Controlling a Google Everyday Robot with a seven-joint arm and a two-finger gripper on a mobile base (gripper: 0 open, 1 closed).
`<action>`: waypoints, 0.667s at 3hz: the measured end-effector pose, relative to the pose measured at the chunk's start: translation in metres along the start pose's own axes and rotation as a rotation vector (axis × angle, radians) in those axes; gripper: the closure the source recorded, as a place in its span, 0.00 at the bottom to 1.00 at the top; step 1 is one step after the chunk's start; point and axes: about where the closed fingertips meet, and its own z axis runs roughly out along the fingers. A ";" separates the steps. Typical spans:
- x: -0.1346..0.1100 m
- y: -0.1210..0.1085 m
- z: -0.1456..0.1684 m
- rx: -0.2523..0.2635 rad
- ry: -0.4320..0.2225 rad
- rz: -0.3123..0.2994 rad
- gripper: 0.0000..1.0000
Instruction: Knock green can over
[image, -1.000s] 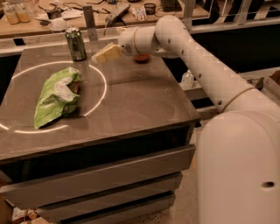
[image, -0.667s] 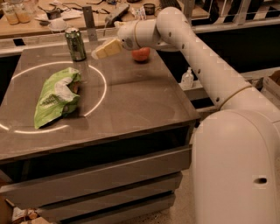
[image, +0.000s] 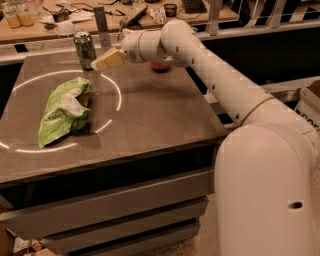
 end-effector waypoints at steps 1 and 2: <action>0.008 0.003 0.031 0.035 -0.017 0.043 0.00; 0.012 0.003 0.059 0.057 -0.035 0.062 0.00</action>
Offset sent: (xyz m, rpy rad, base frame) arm 0.0435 0.0721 -0.0324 0.0972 0.0212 -0.0984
